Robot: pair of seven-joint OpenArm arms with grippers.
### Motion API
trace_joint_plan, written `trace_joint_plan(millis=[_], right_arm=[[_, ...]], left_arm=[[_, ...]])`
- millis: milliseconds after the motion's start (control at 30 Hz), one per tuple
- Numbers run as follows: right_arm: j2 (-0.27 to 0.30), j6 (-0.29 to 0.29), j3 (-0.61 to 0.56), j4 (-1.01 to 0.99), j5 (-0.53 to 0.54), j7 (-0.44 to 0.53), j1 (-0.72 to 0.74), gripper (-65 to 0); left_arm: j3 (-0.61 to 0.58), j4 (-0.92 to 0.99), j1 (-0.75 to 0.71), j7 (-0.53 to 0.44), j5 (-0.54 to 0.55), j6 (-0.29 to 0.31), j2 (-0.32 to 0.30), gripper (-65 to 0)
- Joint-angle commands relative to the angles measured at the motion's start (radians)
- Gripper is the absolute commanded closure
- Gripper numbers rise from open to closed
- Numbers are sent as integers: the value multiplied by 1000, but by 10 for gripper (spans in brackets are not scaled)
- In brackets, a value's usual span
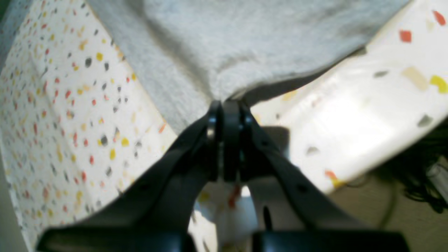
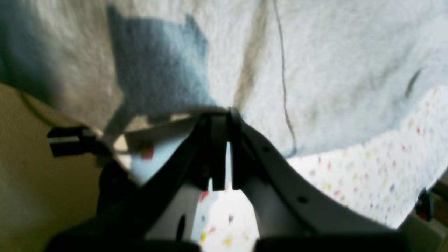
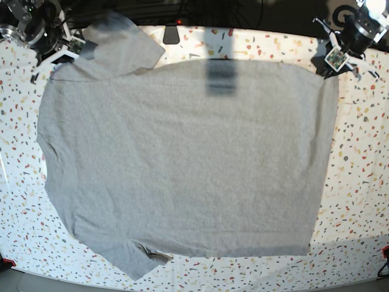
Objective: Fold the T-shirt properly
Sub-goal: 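Pull the grasped shoulder corners away from the hem with both grippers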
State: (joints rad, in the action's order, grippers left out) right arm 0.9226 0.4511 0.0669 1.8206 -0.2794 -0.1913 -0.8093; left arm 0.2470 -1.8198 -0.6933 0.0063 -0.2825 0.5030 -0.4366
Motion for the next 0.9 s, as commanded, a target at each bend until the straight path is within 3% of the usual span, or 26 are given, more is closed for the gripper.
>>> trace_joint_plan(millis=[0, 100, 333, 467, 867], right_arm=[[16, -8, 37, 27, 5, 9, -29, 0], [-2, -7, 115, 60, 39, 11, -115, 0], [-163, -6, 271, 112, -39, 138, -286, 0], [-216, -6, 308, 117, -39, 158, -340, 0], [-266, -12, 315, 137, -84, 177, -387, 0]], left_arm=[[18, -27, -19, -26, 34, -8, -12, 0], [34, -53, -61, -26, 80, -8, -12, 0], [34, -104, -158, -30, 83, -9, -12, 0], [35, -106, -195, -30, 83, -9, -10, 0], [35, -106, -253, -32, 74, -9, -10, 0]])
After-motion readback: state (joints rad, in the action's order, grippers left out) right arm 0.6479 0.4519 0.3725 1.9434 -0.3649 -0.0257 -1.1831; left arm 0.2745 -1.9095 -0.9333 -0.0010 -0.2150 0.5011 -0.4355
